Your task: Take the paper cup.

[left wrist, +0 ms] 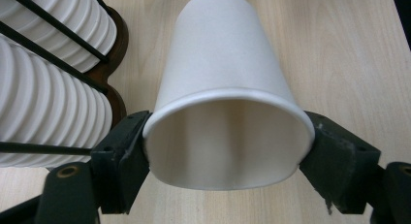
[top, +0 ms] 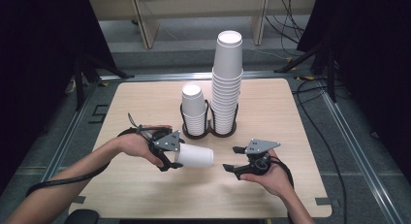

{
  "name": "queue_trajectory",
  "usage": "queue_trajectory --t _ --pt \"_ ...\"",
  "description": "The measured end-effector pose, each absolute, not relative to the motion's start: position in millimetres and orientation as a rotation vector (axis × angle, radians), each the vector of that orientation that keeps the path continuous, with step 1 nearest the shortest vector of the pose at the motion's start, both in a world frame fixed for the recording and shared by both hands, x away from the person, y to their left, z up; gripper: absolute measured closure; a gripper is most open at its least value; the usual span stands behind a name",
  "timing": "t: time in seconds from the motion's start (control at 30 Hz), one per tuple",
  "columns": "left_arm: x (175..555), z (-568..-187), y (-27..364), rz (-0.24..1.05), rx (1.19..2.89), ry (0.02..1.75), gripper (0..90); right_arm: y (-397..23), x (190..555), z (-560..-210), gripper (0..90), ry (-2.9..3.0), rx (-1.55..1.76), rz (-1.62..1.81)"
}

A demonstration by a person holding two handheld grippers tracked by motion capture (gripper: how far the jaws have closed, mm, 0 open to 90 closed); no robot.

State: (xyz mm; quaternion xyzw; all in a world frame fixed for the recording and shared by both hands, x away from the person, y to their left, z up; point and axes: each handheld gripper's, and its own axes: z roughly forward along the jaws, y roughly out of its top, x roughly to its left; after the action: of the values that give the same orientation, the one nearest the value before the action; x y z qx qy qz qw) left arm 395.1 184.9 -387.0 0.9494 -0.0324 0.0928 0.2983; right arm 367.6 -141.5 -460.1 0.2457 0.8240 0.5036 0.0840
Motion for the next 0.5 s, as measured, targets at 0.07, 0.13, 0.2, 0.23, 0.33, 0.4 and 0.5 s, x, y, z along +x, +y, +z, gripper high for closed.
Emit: queue_trajectory --t 0.07,0.13,0.2,0.23,0.33,0.4,0.5 --pt "395.2 -385.9 184.4 0.247 2.538 -0.097 22.5 -141.1 368.5 -458.6 23.3 2.466 0.721 1.498" --pt "395.1 -384.9 184.0 0.246 2.546 -0.098 22.5 -140.4 368.2 -458.1 23.3 2.469 0.727 1.497" --pt "395.0 -383.6 183.7 0.247 2.549 -0.101 22.5 -139.8 369.4 -457.8 23.3 2.468 0.705 1.493" --pt "395.2 -383.2 183.6 0.249 2.551 -0.105 22.5 -139.6 369.6 -457.5 23.3 2.468 0.701 1.486" --pt "395.8 -381.8 183.4 0.248 2.558 -0.11 22.5 -137.5 367.6 -457.4 23.3 2.493 0.739 1.487" --pt "396.2 -380.9 183.2 0.243 2.567 -0.114 22.5 -136.3 369.6 -457.6 23.3 2.494 0.697 1.474" --pt "397.0 -379.5 182.7 0.246 2.579 -0.117 22.5 -133.9 370.1 -456.0 23.3 2.498 0.684 1.466"
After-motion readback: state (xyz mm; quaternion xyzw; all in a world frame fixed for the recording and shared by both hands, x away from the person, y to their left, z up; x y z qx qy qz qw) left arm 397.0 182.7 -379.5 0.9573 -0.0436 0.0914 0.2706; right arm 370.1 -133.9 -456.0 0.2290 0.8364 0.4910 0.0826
